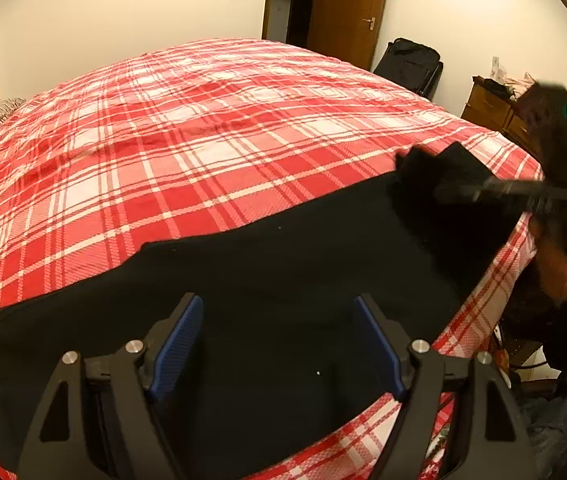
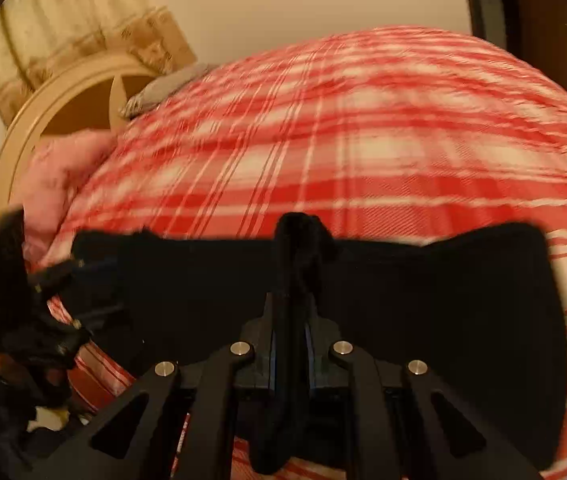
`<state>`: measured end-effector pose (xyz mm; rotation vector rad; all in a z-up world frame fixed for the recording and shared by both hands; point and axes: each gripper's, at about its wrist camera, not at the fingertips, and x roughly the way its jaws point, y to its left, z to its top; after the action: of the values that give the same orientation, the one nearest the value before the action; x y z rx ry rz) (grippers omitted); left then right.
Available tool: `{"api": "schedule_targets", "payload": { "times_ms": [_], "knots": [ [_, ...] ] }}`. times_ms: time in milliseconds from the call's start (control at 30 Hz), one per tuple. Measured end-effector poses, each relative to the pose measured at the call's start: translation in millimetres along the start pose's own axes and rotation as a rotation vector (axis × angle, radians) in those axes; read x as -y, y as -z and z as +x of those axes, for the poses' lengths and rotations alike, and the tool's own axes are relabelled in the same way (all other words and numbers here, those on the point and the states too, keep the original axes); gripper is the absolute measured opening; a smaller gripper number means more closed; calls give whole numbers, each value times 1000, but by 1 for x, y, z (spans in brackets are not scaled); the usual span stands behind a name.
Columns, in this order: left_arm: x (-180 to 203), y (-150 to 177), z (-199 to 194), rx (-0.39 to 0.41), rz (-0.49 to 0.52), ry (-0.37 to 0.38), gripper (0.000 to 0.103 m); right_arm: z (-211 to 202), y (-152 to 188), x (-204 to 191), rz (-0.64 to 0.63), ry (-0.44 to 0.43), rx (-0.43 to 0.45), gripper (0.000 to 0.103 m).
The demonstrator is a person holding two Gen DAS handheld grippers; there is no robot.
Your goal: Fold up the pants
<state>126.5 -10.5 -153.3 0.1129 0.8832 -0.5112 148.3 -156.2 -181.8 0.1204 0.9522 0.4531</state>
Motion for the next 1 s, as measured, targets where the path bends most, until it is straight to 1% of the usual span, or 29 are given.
{"api": "schedule_targets", "payload": {
  "times_ms": [33,67,133,200,267,333,367,400,467,500,600,633,667,700,733,767,867,1000],
  "knots": [
    [0,-1,2,-4,-3,-1,80,4,3,-3,-20,-18,-24,41],
    [0,-2,2,-5,-5,3,80,1,7,-5,-38,-47,-26,60],
    [1,-2,1,-2,-4,9,80,-14,14,-2,-50,-84,4,61],
    [3,-4,0,1,1,9,80,-31,20,2,-55,-80,31,61],
    [3,-4,1,1,-3,9,80,-46,27,8,-57,-27,55,61],
    [5,-5,4,-2,-6,10,80,-55,33,8,-88,73,61,61],
    [7,-6,5,-5,-4,12,80,-55,36,4,-109,88,57,60],
    [10,-7,7,-8,0,15,80,-53,39,-2,-134,84,45,59],
    [18,-11,10,-12,9,30,80,-44,39,-10,-162,76,18,49],
    [20,-12,10,-11,11,36,80,-37,42,-15,-182,84,3,47],
    [28,-18,9,-3,29,43,80,-14,49,-31,-261,119,-32,46],
    [30,-20,9,-2,31,46,80,-9,51,-33,-268,124,-42,46],
    [31,-22,10,-1,33,49,80,-5,52,-33,-272,141,-44,42],
    [33,-24,11,-1,37,50,80,-3,53,-33,-284,185,-36,34],
    [36,-26,13,-1,45,52,80,-3,53,-32,-288,200,-31,19],
    [38,-28,16,-3,57,53,80,-7,52,-28,-276,190,-25,10],
    [42,-31,25,-18,52,56,80,-23,50,-25,-251,160,-1,10],
    [47,-29,26,-22,50,66,80,-41,55,-40,-301,135,20,9]
  ]
}}
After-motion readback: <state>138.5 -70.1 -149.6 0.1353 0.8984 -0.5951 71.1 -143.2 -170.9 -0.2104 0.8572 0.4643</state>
